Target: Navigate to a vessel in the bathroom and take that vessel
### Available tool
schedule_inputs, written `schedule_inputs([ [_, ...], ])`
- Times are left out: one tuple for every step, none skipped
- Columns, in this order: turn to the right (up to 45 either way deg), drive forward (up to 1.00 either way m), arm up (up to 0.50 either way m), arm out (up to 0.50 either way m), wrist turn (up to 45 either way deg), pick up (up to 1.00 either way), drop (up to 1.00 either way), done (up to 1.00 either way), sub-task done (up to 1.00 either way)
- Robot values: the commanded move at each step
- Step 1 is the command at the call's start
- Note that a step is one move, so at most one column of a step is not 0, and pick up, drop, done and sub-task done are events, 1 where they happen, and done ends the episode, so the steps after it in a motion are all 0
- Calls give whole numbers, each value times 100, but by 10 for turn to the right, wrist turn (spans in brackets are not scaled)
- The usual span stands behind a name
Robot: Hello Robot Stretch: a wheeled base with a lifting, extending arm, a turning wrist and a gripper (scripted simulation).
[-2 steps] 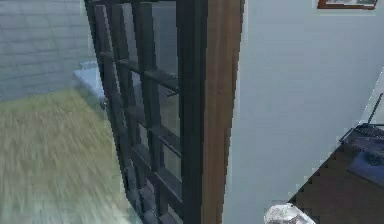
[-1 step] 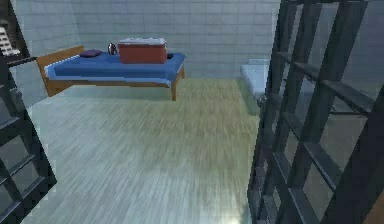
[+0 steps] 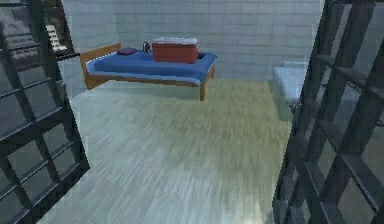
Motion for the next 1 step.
schedule_inputs([
  [450,0,0,0,0,0,0,0,0],
])
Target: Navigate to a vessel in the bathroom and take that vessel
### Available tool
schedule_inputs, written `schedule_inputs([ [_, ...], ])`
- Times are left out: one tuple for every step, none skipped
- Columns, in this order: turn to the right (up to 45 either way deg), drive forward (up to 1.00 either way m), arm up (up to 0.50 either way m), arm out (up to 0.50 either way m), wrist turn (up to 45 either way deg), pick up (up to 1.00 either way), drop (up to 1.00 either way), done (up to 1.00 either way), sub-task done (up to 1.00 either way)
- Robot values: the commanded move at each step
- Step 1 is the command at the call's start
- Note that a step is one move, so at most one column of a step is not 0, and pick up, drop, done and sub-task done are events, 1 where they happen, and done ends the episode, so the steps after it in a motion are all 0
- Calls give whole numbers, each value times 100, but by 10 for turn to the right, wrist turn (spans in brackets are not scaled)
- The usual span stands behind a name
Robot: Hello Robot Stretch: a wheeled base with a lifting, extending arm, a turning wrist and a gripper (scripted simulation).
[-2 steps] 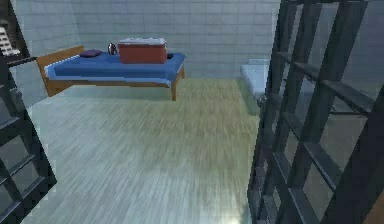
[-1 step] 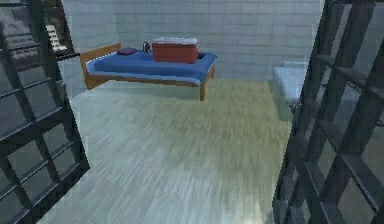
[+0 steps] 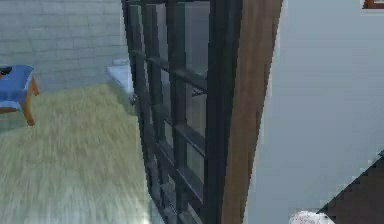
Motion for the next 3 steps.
schedule_inputs([
  [450,0,0,0,0,0,0,0,0],
  [240,0,0,0,0,0,0,0,0],
  [0,70,0,0,0,0,0,0,0],
])
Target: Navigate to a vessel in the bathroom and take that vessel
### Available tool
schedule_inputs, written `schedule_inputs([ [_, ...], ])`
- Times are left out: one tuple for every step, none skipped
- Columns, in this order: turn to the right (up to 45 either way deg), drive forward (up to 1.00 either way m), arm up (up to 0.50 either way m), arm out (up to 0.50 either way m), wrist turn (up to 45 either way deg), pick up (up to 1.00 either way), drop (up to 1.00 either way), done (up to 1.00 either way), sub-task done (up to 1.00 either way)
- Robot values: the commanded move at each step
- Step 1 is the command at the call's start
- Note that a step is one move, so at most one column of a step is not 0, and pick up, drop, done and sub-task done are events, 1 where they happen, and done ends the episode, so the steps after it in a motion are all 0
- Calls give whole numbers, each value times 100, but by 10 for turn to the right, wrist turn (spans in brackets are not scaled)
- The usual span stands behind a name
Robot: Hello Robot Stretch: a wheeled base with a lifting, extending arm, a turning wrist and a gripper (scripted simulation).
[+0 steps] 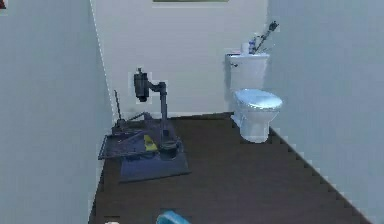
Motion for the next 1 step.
schedule_inputs([
  [0,45,0,0,0,0,0,0,0],
])
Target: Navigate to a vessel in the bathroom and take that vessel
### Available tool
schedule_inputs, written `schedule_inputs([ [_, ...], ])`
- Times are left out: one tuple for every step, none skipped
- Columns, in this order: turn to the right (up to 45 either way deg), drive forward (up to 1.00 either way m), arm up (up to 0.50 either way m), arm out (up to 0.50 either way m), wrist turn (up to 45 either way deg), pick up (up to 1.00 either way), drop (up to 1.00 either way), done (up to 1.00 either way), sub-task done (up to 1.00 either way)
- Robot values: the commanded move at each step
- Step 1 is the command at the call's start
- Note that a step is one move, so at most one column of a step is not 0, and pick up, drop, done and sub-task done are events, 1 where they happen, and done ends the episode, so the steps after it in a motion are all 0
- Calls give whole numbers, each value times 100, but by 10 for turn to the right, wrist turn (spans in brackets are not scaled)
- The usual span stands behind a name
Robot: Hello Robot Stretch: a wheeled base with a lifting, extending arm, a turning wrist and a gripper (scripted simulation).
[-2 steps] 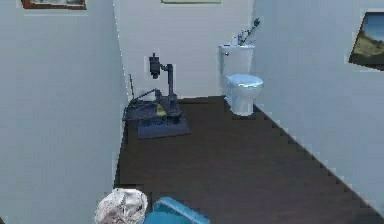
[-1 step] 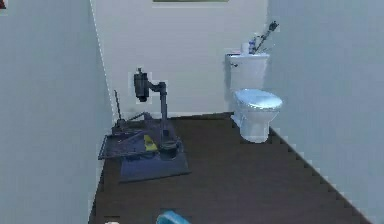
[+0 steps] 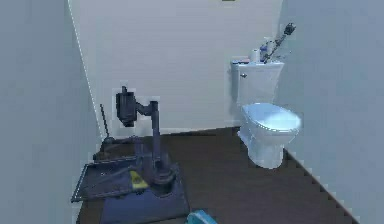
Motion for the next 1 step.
schedule_inputs([
  [-450,0,0,0,0,0,0,0,0],
])
